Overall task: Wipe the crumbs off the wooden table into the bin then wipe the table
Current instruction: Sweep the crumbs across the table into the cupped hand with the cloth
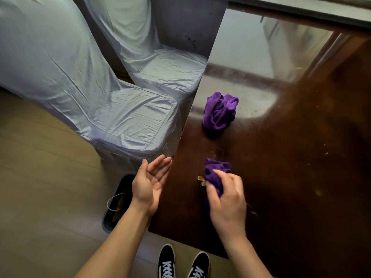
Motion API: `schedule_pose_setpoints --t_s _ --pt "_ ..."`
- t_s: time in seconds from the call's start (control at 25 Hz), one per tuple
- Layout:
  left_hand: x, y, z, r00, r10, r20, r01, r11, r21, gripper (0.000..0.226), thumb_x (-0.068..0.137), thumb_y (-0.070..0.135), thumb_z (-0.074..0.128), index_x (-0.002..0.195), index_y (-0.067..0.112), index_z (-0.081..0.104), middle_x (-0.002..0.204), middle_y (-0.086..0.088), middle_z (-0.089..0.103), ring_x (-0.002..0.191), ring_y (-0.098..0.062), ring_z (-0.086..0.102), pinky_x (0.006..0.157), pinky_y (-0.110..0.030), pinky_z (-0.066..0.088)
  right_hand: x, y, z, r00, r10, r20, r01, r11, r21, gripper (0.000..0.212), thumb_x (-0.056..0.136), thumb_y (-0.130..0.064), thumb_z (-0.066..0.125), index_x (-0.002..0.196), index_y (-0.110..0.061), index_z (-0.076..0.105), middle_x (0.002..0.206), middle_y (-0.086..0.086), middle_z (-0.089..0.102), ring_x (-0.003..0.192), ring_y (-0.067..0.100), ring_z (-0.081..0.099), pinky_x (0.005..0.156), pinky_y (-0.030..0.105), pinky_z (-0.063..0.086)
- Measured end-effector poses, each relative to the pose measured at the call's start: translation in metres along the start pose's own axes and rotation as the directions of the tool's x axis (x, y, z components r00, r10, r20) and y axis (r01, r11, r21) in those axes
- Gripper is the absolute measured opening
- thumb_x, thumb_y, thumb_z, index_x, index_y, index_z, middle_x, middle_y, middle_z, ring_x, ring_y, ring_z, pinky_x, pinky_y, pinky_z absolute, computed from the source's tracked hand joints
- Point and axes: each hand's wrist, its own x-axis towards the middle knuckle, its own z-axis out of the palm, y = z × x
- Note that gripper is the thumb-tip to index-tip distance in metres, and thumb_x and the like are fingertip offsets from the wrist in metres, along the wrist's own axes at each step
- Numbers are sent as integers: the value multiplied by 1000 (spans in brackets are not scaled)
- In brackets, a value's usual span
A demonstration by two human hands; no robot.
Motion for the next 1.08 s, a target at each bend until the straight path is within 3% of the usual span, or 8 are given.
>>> schedule_pose_setpoints --t_s 0.16,0.32,0.4,0.48,0.56,0.64,0.88,1.08 --pt "-1 1 0 999 -45 12 45 999 -1 58 99 48 30 122 4 61 119 -18 69 115 -26 64 97 -37 45 13 -19 -6 999 43 -6 -40 957 289 26 87 -18 70 112 -24 65 109 -1 61 101 9 60 90 20 44" --pt "-2 2 -3 997 -78 29 81 992 -99 61 99 50 31 123 2 60 122 -20 66 116 -27 63 102 -40 43 -4 13 -57 985 172 19 -167 919 356 47 81 -26 75 122 -43 57 120 -14 57 105 -4 59 90 25 47" --pt "0 0 -6 995 -96 39 101 985 -137 61 98 50 33 125 2 59 125 -21 65 117 -28 63 102 -40 43 -22 28 -70 951 267 155 -300 918 259 69 71 -25 79 126 -54 48 123 -21 47 108 -8 54 91 22 45" --pt "3 -1 -8 994 -98 55 105 986 -128 59 98 48 34 126 2 58 125 -20 65 118 -27 62 100 -39 44 -35 35 -64 946 258 199 -257 966 -30 84 71 -24 84 139 -45 40 125 -15 40 116 1 49 95 24 39" --pt "5 1 -7 993 -84 80 93 989 -114 57 98 47 35 126 3 58 125 -18 65 118 -26 61 99 -37 45 -36 27 -47 980 141 139 -101 961 -258 80 72 -31 84 143 -27 46 122 -4 47 115 16 52 90 27 42" --pt "9 4 -4 993 -71 90 80 992 -95 56 99 45 34 126 2 58 125 -18 66 119 -25 61 97 -34 47 -30 9 -24 997 37 65 -17 955 -296 66 74 -31 83 134 -19 57 111 2 58 103 23 60 80 29 46" --pt "21 6 5 995 -70 67 75 993 -88 53 100 40 36 126 0 58 125 -19 65 118 -26 61 102 -36 44 -3 -24 6 997 -72 -13 72 997 16 45 77 -34 79 118 -27 64 104 -7 64 94 9 62 83 23 48" --pt "30 4 3 991 -83 109 99 984 -149 53 99 41 36 127 2 58 125 -19 65 118 -26 61 100 -37 45 6 8 -51 989 79 -123 -70 995 74 37 69 -45 78 104 -43 64 110 -13 61 100 8 63 87 28 50"
